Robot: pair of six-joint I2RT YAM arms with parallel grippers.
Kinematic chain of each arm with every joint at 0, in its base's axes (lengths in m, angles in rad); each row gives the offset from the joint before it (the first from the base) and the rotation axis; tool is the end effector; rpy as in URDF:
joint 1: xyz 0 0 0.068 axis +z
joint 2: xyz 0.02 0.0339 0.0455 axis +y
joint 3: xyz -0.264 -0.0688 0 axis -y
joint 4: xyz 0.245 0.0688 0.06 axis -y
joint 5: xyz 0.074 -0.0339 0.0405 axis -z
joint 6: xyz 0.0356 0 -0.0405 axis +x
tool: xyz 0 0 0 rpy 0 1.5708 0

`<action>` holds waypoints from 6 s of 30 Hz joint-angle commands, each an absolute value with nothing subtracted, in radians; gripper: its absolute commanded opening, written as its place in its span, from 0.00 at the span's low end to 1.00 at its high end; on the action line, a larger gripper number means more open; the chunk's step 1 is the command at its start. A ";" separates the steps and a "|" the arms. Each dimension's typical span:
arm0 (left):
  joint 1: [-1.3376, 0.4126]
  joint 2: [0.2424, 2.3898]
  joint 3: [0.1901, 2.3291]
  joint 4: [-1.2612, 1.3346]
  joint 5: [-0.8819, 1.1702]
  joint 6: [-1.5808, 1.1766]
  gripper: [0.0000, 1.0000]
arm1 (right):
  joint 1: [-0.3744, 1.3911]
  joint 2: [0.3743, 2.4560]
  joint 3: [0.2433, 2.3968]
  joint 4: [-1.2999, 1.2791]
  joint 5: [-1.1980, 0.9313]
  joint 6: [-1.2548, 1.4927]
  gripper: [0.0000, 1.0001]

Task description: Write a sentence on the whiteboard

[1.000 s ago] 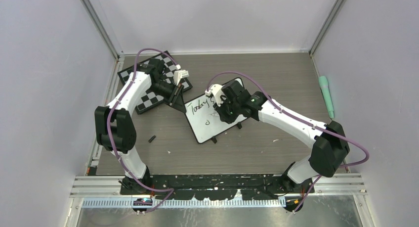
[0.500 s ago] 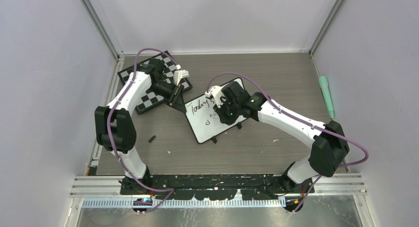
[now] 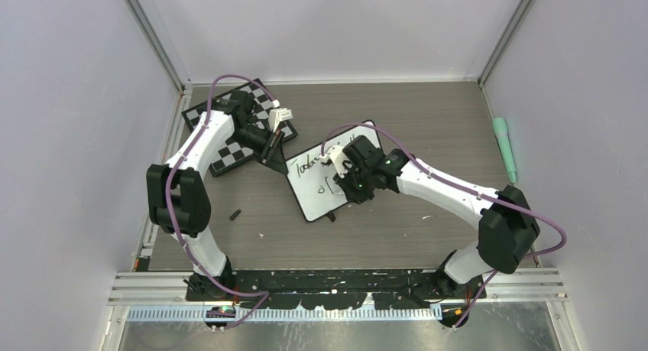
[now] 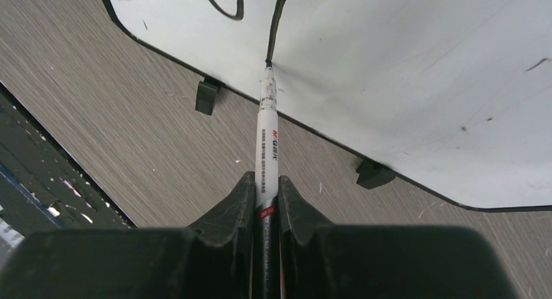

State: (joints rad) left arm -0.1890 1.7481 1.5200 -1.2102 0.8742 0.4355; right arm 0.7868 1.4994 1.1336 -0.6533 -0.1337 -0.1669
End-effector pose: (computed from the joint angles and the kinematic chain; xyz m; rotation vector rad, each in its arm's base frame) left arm 0.3205 -0.0891 0.2804 0.8938 2.5010 -1.2093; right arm 0.2146 0.2219 0.2522 -1.2507 2.3125 0.3945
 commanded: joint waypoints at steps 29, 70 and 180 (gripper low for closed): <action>-0.192 1.735 1.560 -1.231 0.881 0.462 0.18 | 0.807 1.536 1.244 -0.640 -0.057 -0.177 0.00; -0.192 1.695 1.508 -1.180 0.896 0.425 0.57 | 0.693 1.302 1.086 -0.581 -0.334 -0.155 0.00; -0.214 1.755 1.565 -1.207 0.871 0.437 0.44 | 0.592 1.432 1.139 -0.629 -0.240 -0.222 0.00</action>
State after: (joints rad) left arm -0.2092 1.7618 1.5295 -1.1984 0.8635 0.4263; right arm 0.6018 1.4490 1.1194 -0.6250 -0.2619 -0.2020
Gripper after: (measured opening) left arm 0.439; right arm 0.197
